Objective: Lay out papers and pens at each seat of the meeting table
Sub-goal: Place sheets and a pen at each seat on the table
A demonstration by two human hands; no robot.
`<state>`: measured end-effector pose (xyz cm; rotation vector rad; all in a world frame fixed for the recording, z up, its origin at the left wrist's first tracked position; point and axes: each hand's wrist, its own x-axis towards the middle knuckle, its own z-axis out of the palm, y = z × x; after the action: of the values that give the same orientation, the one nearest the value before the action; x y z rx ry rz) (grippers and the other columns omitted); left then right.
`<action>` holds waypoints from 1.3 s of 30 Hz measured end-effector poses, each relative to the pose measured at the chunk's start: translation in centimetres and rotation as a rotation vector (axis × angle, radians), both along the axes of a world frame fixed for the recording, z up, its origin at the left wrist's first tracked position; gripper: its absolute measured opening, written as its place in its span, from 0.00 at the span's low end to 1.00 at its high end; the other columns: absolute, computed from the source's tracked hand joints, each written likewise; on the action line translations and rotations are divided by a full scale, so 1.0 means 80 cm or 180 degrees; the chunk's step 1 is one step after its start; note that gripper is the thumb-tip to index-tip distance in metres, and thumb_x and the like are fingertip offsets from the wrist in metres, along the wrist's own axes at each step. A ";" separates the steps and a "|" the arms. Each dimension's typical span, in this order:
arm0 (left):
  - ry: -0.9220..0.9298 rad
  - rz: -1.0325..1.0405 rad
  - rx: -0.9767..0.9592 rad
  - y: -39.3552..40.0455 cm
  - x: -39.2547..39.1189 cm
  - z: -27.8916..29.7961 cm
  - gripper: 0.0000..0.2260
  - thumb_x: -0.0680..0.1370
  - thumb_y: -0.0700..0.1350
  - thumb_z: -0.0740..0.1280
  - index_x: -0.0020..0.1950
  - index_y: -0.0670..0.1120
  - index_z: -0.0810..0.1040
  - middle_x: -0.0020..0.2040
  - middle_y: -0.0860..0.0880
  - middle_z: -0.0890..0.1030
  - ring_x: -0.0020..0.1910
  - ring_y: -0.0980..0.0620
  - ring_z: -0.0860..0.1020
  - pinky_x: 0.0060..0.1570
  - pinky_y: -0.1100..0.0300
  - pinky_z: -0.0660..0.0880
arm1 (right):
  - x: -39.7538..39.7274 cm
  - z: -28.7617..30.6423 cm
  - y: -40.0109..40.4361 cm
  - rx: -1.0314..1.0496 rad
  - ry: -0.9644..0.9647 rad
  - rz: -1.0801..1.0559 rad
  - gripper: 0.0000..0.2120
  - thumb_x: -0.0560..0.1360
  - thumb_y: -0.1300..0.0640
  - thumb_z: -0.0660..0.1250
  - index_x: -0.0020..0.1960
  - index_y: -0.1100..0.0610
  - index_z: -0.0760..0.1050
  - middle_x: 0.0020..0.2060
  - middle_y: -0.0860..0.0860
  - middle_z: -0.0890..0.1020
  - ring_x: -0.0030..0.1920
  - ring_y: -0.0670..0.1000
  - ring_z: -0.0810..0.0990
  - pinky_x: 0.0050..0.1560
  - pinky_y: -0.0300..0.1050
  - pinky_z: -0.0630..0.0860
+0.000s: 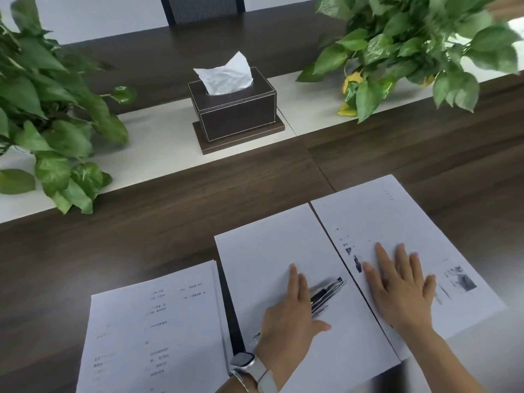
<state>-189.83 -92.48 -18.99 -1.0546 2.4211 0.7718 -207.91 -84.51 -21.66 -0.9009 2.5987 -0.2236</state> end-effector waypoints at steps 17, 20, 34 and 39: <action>-0.0037 -0.0033 -0.0002 0.009 -0.008 0.001 0.40 0.77 0.62 0.57 0.77 0.42 0.42 0.76 0.49 0.32 0.60 0.46 0.76 0.51 0.56 0.73 | -0.010 0.004 0.004 0.0093 0.0053 0.0073 0.30 0.75 0.36 0.41 0.76 0.41 0.46 0.78 0.49 0.44 0.76 0.52 0.37 0.74 0.57 0.35; -0.0026 -0.0018 -0.0048 0.008 -0.008 -0.001 0.40 0.77 0.63 0.57 0.77 0.43 0.42 0.77 0.49 0.32 0.59 0.44 0.76 0.51 0.56 0.73 | -0.009 0.006 0.004 0.0063 0.0031 0.0048 0.31 0.75 0.36 0.42 0.76 0.42 0.47 0.78 0.49 0.44 0.76 0.52 0.37 0.74 0.57 0.35; 0.3099 0.4028 0.3151 -0.014 0.054 0.051 0.06 0.76 0.42 0.66 0.50 0.46 0.82 0.37 0.48 0.83 0.28 0.53 0.76 0.37 0.57 0.77 | 0.180 0.080 -0.016 -0.1567 -0.3450 -0.0627 0.12 0.75 0.45 0.60 0.52 0.46 0.79 0.45 0.48 0.86 0.47 0.48 0.84 0.51 0.42 0.78; 0.3221 0.4125 0.3209 -0.008 0.106 0.053 0.09 0.76 0.40 0.65 0.52 0.48 0.83 0.36 0.50 0.84 0.39 0.50 0.79 0.45 0.54 0.77 | 0.230 0.087 -0.017 -0.1469 -0.3790 -0.0749 0.11 0.77 0.53 0.61 0.47 0.53 0.82 0.42 0.55 0.87 0.43 0.55 0.85 0.45 0.47 0.81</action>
<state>-181.36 -93.12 -14.71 -1.8452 0.9426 3.0066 -189.49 -85.89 -14.67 -0.3515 1.5136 -1.0736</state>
